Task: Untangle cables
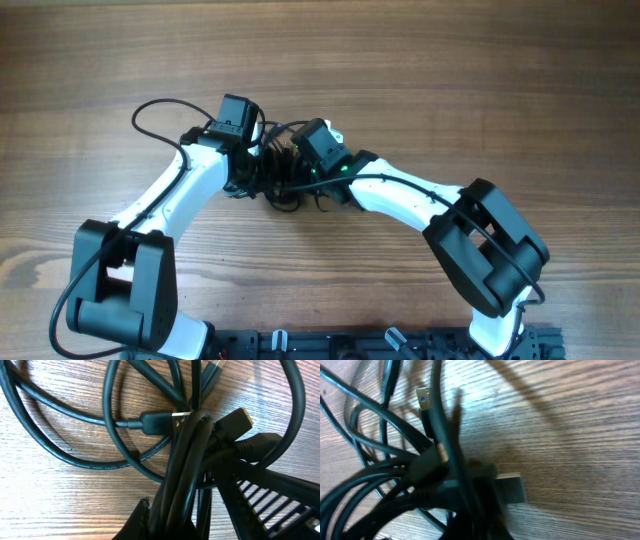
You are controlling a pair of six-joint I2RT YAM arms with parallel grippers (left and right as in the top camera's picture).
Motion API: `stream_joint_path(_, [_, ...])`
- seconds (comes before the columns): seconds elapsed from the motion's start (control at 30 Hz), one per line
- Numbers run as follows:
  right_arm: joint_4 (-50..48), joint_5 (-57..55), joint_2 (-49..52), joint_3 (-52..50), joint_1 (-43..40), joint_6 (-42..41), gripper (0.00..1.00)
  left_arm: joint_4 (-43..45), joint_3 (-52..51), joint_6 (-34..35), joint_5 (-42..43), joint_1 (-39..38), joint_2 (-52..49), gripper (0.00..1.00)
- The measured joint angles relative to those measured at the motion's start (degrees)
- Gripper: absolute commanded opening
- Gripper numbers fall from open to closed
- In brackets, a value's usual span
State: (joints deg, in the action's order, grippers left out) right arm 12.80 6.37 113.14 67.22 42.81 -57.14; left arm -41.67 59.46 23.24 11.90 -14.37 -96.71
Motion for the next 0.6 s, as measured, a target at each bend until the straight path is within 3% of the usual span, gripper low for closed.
stream_joint_path(0.27, [2.54, 3.91, -2.54, 0.00, -2.21, 7.26, 0.04, 0.33, -0.02, 0.00, 0.09, 0.00, -0.07, 0.04])
stream_joint_path(0.6, [11.10, 6.32, -23.65, -0.02, -9.62, 20.24, 0.04, 1.03, -0.02, -0.04, -2.10, 0.00, -0.04, 0.04])
